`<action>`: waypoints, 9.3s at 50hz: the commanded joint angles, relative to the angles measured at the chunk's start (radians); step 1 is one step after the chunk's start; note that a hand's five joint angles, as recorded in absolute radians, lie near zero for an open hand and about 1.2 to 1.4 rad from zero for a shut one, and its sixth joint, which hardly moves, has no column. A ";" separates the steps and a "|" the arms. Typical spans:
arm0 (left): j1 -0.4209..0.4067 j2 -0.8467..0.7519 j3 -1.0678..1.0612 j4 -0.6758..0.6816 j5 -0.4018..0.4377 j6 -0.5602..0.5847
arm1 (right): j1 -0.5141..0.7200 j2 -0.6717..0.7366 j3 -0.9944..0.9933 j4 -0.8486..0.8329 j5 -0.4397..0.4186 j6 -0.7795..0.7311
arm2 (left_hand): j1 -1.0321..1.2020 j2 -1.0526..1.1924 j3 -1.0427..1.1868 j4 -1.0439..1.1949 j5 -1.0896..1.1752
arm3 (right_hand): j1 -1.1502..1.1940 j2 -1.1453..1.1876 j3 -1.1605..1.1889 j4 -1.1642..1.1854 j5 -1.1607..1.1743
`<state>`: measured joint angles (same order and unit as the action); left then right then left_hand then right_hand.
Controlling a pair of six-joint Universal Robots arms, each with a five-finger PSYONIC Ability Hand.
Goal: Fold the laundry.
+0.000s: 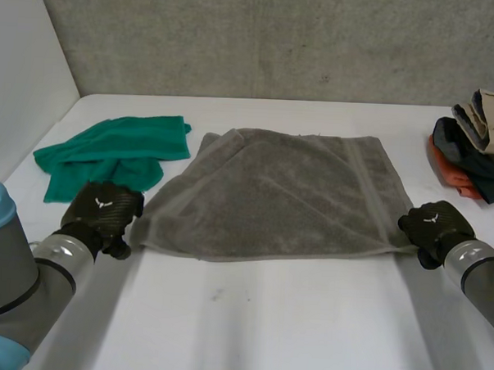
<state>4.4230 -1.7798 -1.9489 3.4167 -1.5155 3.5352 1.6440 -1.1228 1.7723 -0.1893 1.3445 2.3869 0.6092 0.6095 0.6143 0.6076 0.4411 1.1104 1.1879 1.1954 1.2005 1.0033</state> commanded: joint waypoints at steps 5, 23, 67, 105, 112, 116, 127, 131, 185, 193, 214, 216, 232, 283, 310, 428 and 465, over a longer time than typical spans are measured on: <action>0.018 -0.173 0.082 0.009 0.040 0.002 | -0.001 0.000 0.015 0.001 -0.008 -0.003 | 0.083 0.083 0.078 0.084 0.076 | 0.286 0.208 0.201 0.196 0.218; 0.016 -0.286 0.225 0.044 0.044 -0.009 | -0.003 -0.006 0.019 -0.001 -0.004 -0.003 | 0.787 0.787 0.782 0.789 0.781 | 0.286 0.208 0.201 0.196 0.218; -0.108 -0.294 0.600 -0.133 -0.109 0.306 | 0.028 -0.032 -0.439 0.389 0.203 -0.292 | 0.787 0.787 0.782 0.789 0.781 | 0.286 0.208 0.201 0.196 0.218; -0.165 -0.103 0.558 0.036 -0.109 0.275 | 0.252 -0.025 -0.355 0.433 0.055 0.799 | 0.787 0.787 0.782 0.789 0.781 | -0.749 -0.827 -0.834 -0.839 -0.817; -0.221 0.042 0.607 0.021 -0.107 0.202 | 0.433 0.044 -0.387 0.305 0.103 0.815 | 0.787 0.787 0.782 0.789 0.781 | -0.788 -0.865 -0.873 -0.878 -0.855; -0.286 0.094 0.643 -0.026 -0.109 0.191 | 0.471 0.127 -0.447 0.231 0.157 0.813 | 0.787 0.787 0.782 0.789 0.781 | -0.826 -0.903 -0.911 -0.916 -0.893; -0.416 0.204 0.680 -0.063 -0.117 0.188 | 0.553 0.357 -0.698 0.145 0.280 0.808 | 0.787 0.787 0.782 0.789 0.781 | -0.885 -0.962 -0.970 -0.975 -0.952; -0.429 0.237 0.680 -0.063 -0.127 0.188 | 0.582 0.385 -0.729 0.119 0.263 0.807 | 0.787 0.787 0.782 0.789 0.781 | -0.893 -0.971 -0.978 -0.983 -0.961; -0.194 0.066 0.269 -0.116 -0.158 0.088 | 0.261 -0.033 -0.409 0.197 0.131 0.267 | 0.787 0.787 0.782 0.789 0.781 | -0.844 -0.921 -0.929 -0.934 -0.911; -0.195 0.069 0.251 -0.106 -0.158 0.087 | 0.160 -0.149 -0.197 0.287 0.120 0.604 | 0.787 0.787 0.782 0.789 0.781 | -0.486 -0.563 -0.571 -0.576 -0.553; -0.192 0.069 0.215 -0.043 -0.157 0.088 | 0.157 0.078 -0.189 0.090 0.085 0.520 | 0.787 0.787 0.782 0.789 0.781 | -0.755 -0.833 -0.840 -0.846 -0.823; -0.192 0.069 0.214 -0.043 -0.157 0.088 | 0.158 0.106 -0.209 0.082 0.091 0.491 | 0.787 0.787 0.782 0.789 0.781 | -0.750 -0.827 -0.835 -0.840 -0.817; -0.189 0.063 0.212 -0.033 -0.157 0.088 | 0.157 0.281 -0.428 0.073 0.131 0.382 | 0.787 0.787 0.782 0.789 0.781 | -0.533 -0.610 -0.618 -0.623 -0.600; -0.085 0.212 0.176 -0.168 -0.002 0.096 | -0.013 -0.172 -0.467 0.628 -0.019 -0.043 | 0.787 0.787 0.782 0.789 0.781 | 0.286 0.208 0.201 0.196 0.218; -0.080 -0.158 0.332 -0.077 -0.009 0.097 | -0.016 -0.170 -0.232 0.521 -0.099 0.051 | 0.787 0.787 0.782 0.789 0.781 | -0.597 -0.674 -0.682 -0.687 -0.664; -0.133 -0.311 1.049 0.204 -0.167 0.200 | 0.157 0.078 -0.838 -0.473 0.242 -0.081 | 0.787 0.787 0.782 0.789 0.781 | 0.286 0.208 0.201 0.196 0.218; -0.123 0.201 -0.108 -0.318 -0.149 0.327 | -0.084 -0.239 -0.071 0.534 0.097 -0.178 | 0.787 0.787 0.782 0.789 0.781 | 0.286 0.208 0.201 0.196 0.218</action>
<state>4.3096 -1.7869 -1.9248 3.4115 -1.6645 3.7392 1.6572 -1.2368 1.6475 -0.0194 1.4138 2.3215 1.1528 1.2016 1.1965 1.2021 0.9970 1.1391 1.1871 1.1959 1.2005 1.0103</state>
